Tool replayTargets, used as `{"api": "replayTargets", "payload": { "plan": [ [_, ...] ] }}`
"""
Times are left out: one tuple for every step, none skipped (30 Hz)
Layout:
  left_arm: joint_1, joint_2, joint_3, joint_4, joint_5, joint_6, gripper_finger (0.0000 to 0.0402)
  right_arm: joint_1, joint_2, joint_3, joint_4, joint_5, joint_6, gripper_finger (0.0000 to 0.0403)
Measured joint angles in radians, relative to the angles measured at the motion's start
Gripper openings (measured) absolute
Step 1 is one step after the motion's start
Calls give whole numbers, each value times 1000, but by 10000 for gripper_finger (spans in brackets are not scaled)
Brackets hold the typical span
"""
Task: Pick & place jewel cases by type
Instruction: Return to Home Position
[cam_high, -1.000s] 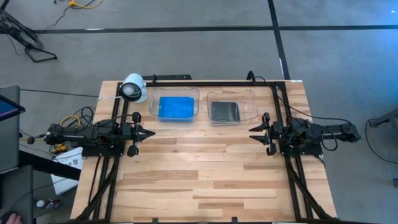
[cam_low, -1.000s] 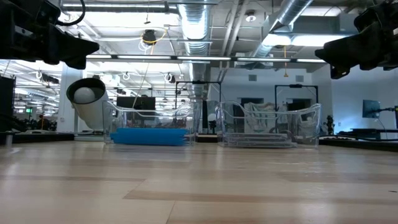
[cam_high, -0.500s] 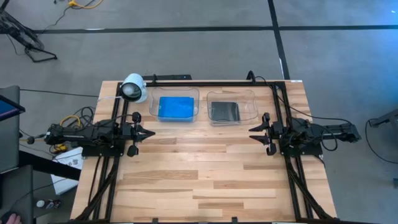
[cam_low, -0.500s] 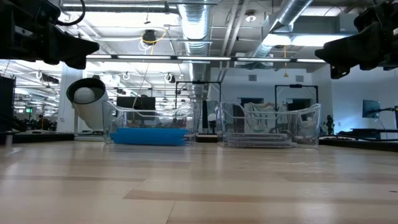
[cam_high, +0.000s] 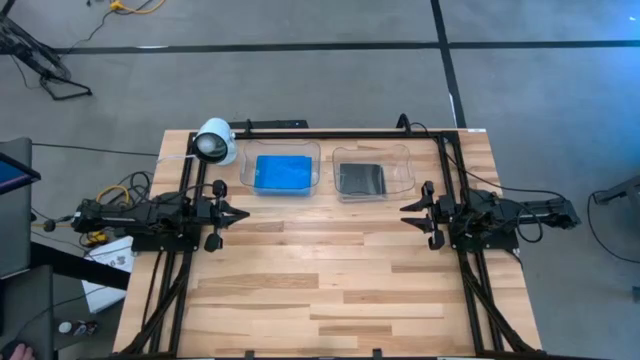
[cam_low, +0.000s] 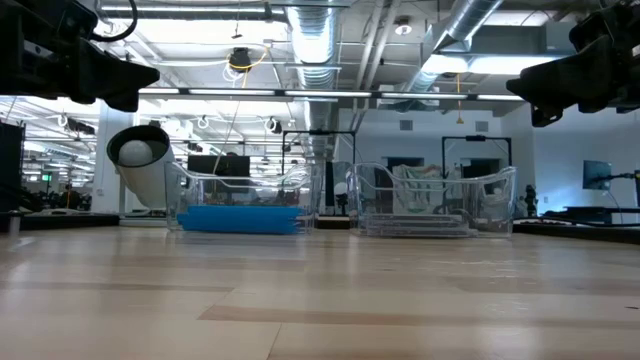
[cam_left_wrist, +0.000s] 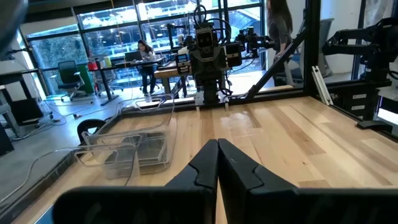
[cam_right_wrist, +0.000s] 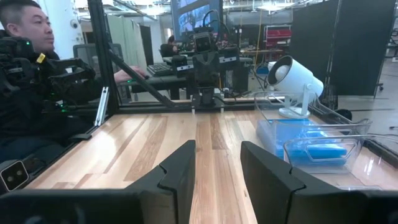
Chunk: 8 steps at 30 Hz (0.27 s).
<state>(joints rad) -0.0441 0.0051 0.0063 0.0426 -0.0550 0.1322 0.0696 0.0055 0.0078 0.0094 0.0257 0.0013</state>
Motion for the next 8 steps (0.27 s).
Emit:
{"api": "replayTargets", "payload": {
  "plan": [
    [0,0,0,0,0,1,0,0,0,0,0,0,0,121],
    [0,0,0,0,0,5,0,0,0,0,0,0,0,121],
    [0,0,0,0,0,10,0,0,0,0,0,0,0,121],
    [0,0,0,0,0,13,0,0,0,0,0,0,0,121],
    [0,0,0,0,0,13,0,0,0,0,0,0,0,121],
    [0,0,0,0,0,12,0,0,0,0,0,0,0,121],
    [0,0,0,0,0,6,0,0,0,0,0,0,0,121],
    [0,0,0,0,0,1,0,0,0,0,0,0,0,121]
  ]
}}
